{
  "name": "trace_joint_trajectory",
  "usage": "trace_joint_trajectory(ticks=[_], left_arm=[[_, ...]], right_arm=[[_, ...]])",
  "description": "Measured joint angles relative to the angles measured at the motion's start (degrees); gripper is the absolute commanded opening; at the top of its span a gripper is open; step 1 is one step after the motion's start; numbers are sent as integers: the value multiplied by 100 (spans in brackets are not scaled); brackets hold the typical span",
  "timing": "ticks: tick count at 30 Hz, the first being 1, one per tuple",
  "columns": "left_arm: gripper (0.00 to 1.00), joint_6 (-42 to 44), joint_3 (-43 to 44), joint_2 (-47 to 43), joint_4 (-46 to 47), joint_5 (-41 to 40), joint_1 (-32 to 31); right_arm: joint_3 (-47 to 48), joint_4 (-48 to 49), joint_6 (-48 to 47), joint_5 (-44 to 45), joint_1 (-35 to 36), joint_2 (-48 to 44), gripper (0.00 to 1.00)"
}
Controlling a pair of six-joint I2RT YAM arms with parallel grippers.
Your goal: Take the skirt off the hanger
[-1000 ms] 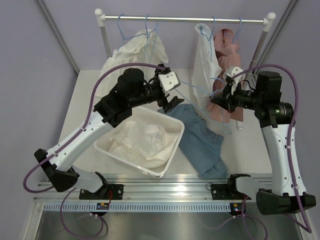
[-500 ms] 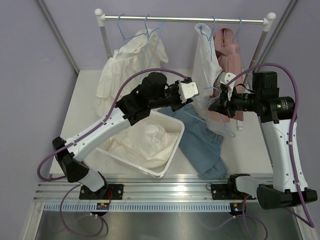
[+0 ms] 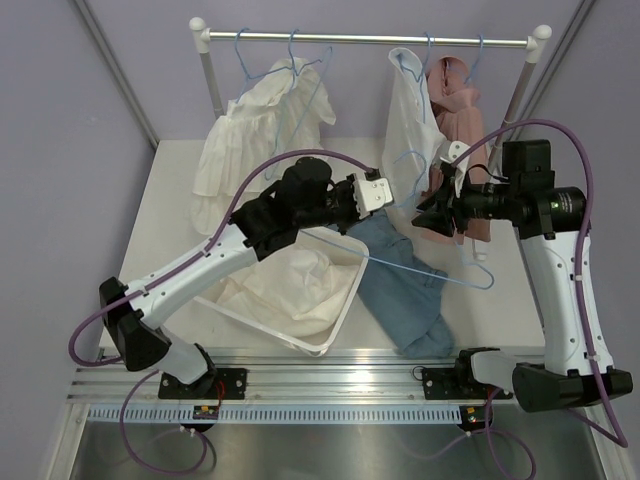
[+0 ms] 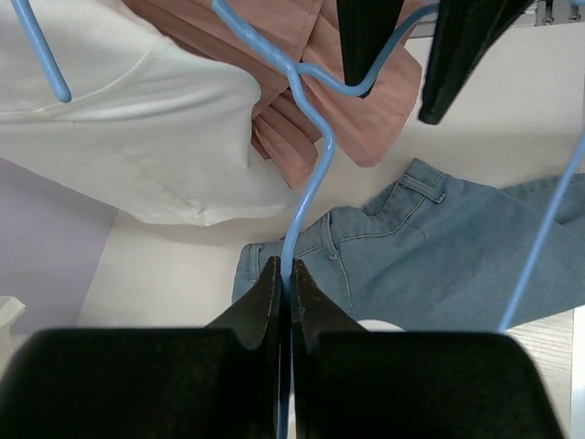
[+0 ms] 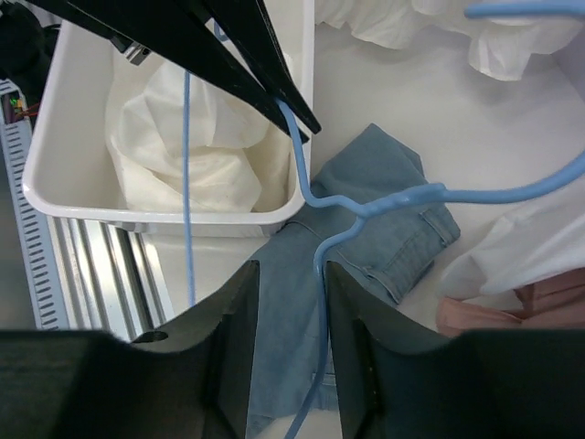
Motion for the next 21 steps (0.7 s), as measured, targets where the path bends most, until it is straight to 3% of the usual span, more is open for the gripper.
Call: trace_joint_trajectory(ticks=[2, 10, 14, 15, 19, 21], left_arm=[[0, -52, -192, -153, 125, -70, 0], [0, -238, -726, -796, 640, -332, 11], [0, -258, -839, -944, 741, -404, 11], [0, -258, -866, -966, 739, -422, 11], [0, -258, -957, -973, 789, -490, 11], [0, -264, -964, -973, 787, -498, 11]], right_arm=[[0, -55, 105, -175, -7, 59, 56], [-17, -636, 120, -1143, -236, 549, 54], [-28, -824, 109, -1410, -269, 767, 42], [-28, -852, 114, -1486, -271, 789, 29], [-24, -944, 122, -1685, -271, 793, 0], [-24, -944, 155, -1705, -273, 796, 0]])
